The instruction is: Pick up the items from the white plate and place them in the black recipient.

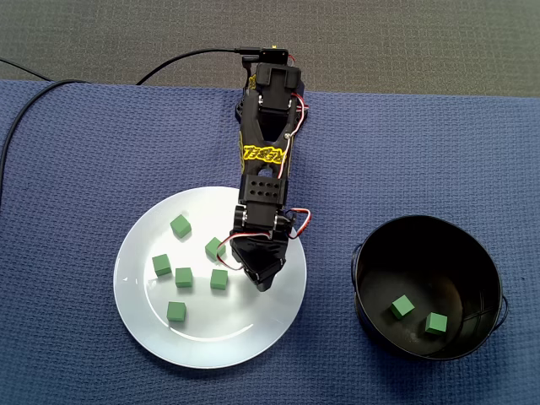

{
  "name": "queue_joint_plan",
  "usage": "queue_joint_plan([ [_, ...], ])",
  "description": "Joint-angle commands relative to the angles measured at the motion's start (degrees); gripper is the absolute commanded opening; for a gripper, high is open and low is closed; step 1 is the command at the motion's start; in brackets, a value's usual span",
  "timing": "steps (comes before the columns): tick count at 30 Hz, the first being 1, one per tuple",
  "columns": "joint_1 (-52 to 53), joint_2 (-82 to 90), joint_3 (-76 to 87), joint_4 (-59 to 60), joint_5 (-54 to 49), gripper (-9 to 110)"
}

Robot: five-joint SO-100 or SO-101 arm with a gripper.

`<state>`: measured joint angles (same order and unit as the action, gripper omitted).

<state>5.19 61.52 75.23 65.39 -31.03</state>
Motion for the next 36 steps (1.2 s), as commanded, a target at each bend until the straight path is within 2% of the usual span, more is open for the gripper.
queue_joint_plan([
  [1, 2.1, 12.0, -10.0, 4.7, 2.5, 0],
  [8, -0.4, 27.0, -28.7, 5.4, 16.1, 0],
  [12, -10.5, 25.9, -37.1, 5.4, 22.9, 0],
  [16, -23.5, 17.7, -43.9, 5.5, 29.7, 0],
  [22, -37.6, -4.7, -46.1, 0.1, 24.8, 0],
  [30, -40.2, -17.4, -45.0, -0.6, 25.9, 0],
  [31, -40.3, -17.6, -45.1, -0.2, 25.7, 2],
  [34, -40.8, -15.7, -46.1, 3.5, 25.0, 37],
  [36, -41.0, -13.1, -47.0, 6.9, 24.5, 51],
])
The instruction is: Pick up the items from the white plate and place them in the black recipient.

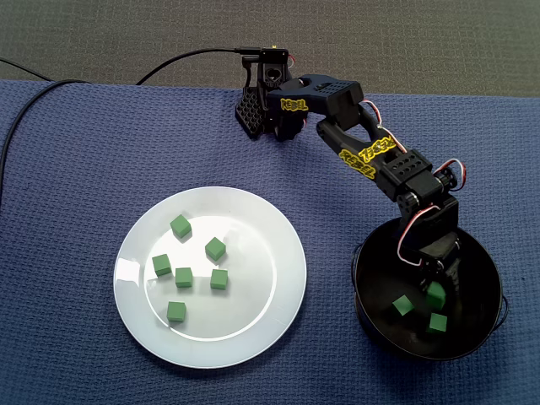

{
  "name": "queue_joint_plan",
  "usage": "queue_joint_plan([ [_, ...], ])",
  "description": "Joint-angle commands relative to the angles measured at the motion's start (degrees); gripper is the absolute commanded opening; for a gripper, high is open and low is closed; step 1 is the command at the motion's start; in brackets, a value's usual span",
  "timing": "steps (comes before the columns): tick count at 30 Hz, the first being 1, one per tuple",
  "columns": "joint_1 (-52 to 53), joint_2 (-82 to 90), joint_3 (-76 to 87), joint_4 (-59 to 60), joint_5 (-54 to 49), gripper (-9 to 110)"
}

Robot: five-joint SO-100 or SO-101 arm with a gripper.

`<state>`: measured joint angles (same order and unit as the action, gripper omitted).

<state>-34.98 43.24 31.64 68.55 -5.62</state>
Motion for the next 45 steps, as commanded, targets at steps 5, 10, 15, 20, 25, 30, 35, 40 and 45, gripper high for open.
queue_joint_plan([
  [5, 3.3, 16.0, -2.9, 10.5, 6.9, 47],
  [10, 16.0, 30.2, 1.3, 20.0, 26.3, 43],
  [15, 32.3, 38.0, 9.8, 28.7, 37.0, 33],
  [20, 43.1, 39.5, 20.5, 31.5, 45.4, 42],
  [25, 47.9, 38.8, 33.0, 28.9, 49.2, 45],
  [30, 49.8, 37.6, 41.1, 28.7, 48.3, 45],
  [35, 52.3, 35.8, 48.4, 24.3, 46.4, 46],
  [40, 53.3, 32.4, 52.2, 18.1, 44.6, 46],
  [45, 53.4, 27.3, 50.1, 16.0, 44.6, 47],
])
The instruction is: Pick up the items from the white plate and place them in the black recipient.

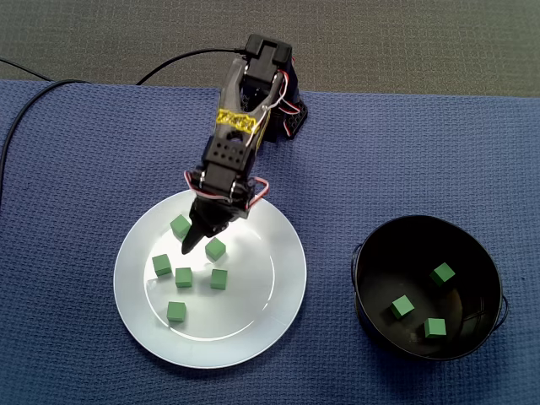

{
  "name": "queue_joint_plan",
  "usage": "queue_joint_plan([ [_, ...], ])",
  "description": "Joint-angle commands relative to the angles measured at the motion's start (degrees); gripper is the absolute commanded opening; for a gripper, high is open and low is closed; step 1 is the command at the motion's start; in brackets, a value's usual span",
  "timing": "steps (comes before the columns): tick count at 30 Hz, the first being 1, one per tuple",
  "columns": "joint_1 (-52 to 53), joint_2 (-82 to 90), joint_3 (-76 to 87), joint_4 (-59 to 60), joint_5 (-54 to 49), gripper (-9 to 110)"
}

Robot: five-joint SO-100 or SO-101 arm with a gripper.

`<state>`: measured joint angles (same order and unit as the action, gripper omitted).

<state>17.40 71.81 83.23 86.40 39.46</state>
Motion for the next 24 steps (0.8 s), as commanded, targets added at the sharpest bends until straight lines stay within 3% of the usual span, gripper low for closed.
queue_joint_plan([
  [1, 1.1, -2.0, -1.5, -2.6, -0.5, 47],
  [14, 0.7, -5.5, -1.6, -7.2, -0.2, 36],
  [24, 0.0, -5.2, -2.0, -6.8, -2.3, 14],
])
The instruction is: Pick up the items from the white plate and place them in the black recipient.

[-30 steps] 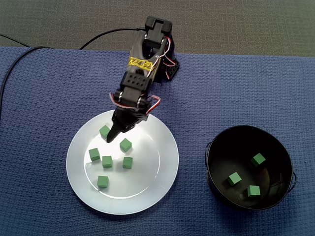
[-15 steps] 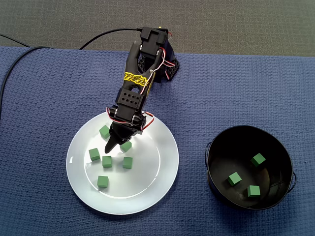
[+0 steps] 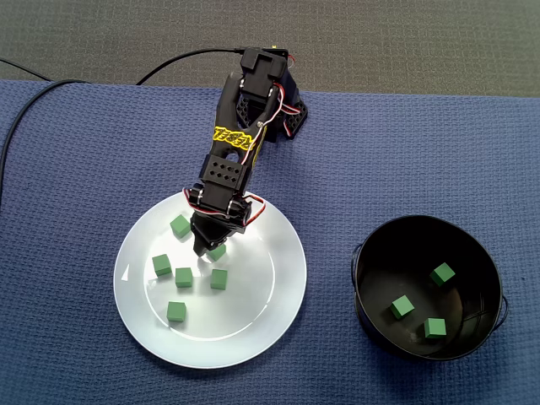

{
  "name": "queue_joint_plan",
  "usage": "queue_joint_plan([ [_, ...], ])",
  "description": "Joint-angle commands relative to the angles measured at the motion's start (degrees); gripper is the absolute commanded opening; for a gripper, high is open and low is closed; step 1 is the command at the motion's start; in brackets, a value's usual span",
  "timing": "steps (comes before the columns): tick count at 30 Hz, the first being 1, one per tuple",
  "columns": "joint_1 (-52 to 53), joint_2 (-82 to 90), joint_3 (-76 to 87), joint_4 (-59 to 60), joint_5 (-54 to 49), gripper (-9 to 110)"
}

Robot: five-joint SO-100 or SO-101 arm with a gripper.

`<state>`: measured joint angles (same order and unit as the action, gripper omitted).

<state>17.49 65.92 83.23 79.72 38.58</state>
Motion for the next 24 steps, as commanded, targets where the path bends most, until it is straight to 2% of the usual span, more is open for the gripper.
queue_joint_plan([
  [1, 0.1, 0.8, -2.3, -0.1, -1.6, 12],
  [5, 0.5, 1.5, -2.3, -2.2, -3.4, 6],
  [7, 0.8, 1.8, -2.3, -2.7, -3.3, 8],
  [14, 1.0, 2.5, -1.8, -3.6, -5.4, 0],
  [17, 0.6, 3.3, -1.4, -3.5, -5.4, 0],
  [24, 1.6, 11.9, -7.8, 5.8, -5.7, 0],
])
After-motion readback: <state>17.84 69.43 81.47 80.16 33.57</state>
